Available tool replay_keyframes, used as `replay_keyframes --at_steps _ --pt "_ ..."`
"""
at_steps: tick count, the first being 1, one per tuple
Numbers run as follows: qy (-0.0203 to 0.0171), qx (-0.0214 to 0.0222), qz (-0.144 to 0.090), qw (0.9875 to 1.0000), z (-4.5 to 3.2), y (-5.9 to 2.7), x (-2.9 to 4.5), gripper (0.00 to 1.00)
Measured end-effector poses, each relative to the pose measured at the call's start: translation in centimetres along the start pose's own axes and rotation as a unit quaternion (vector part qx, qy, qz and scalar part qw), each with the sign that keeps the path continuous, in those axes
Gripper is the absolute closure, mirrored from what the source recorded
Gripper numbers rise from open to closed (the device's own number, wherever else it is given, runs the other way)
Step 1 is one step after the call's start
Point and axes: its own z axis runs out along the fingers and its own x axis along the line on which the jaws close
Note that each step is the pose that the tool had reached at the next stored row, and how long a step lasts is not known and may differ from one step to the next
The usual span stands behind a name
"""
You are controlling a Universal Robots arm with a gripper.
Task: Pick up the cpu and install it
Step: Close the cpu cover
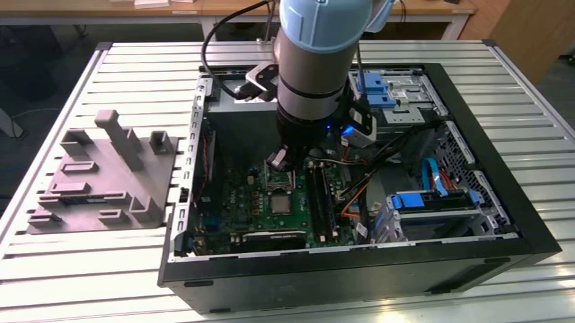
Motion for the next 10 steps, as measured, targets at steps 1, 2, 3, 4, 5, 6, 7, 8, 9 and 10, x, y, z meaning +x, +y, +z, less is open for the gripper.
replay_keyframes --at_steps 1,2,3,4,5,6,7,8,9,10 --pt "0.0001 -0.0001 0.0 1.0 0.0 -0.09 -0.09 0.89" --pt "0.0001 -0.0001 0.0 1.0 0.01 -0.14 -0.16 0.89" --pt "0.0 -0.0001 0.0 1.0 0.01 -0.17 -0.29 0.89" --pt "0.0 -0.0001 0.0 1.0 0.04 -0.16 -0.42 0.89" --pt "0.0 -0.0001 0.0 1.0 0.08 -0.1 -0.58 0.89" --pt "0.0 -0.0001 -0.001 1.0 0.11 -0.03 -0.75 0.89" --pt "0.0 -0.0001 -0.001 1.0 0.16 0.02 -0.93 0.89" --pt "0.0 -0.0002 -0.001 1.0 0.2 0.06 -1.13 0.89" --pt "0.0001 -0.0002 -0.001 1.0 0.25 0.11 -1.34 0.89" --pt "0.0001 -0.0002 -0.001 1.0 0.3 0.21 -1.54 0.89"
